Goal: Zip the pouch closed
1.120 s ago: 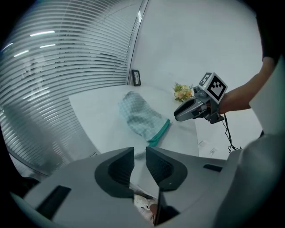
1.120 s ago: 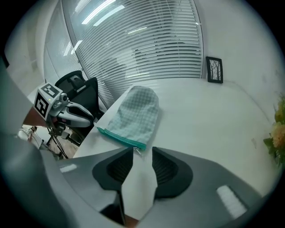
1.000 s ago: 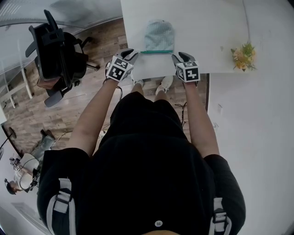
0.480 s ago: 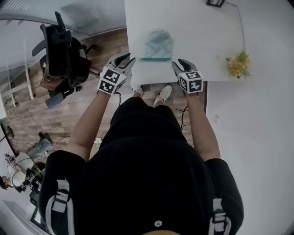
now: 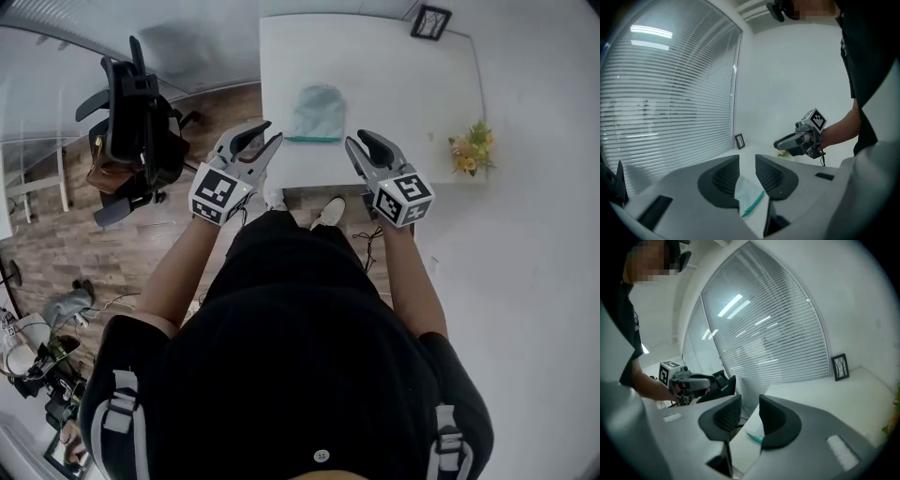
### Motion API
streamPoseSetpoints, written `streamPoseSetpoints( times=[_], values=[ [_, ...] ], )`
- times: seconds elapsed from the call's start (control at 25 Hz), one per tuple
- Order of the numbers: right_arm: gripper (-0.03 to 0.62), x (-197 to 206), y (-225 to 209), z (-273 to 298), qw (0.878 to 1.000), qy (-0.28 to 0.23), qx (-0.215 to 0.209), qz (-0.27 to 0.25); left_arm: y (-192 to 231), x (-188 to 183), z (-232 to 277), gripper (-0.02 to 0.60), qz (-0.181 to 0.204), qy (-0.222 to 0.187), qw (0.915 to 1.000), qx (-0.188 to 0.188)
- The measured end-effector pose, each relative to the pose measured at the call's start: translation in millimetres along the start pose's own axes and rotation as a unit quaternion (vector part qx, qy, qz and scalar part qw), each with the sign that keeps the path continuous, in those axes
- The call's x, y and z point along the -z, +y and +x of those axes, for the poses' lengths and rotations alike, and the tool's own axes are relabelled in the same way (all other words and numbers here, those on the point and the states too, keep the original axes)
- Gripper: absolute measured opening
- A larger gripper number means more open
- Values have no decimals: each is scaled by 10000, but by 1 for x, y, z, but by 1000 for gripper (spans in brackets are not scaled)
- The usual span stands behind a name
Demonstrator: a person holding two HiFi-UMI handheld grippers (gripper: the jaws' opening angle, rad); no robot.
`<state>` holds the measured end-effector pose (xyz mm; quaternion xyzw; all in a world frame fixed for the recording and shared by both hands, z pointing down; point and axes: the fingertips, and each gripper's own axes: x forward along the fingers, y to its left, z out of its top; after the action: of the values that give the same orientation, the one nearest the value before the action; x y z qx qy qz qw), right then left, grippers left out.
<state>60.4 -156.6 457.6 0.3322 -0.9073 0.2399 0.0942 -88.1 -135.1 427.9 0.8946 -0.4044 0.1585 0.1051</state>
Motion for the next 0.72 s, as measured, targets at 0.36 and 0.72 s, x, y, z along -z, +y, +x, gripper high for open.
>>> streamPoseSetpoints(
  times=[0.36, 0.72],
  values=[
    [47, -94, 72, -27, 9884, -1011, -630, -943, -27, -84, -25, 36, 164, -1050, 9943, -43],
    [11, -120, 107, -36, 9788, -1184, -748, -1495, -42, -128, -40, 8, 263, -1458, 9890, -61]
  ],
)
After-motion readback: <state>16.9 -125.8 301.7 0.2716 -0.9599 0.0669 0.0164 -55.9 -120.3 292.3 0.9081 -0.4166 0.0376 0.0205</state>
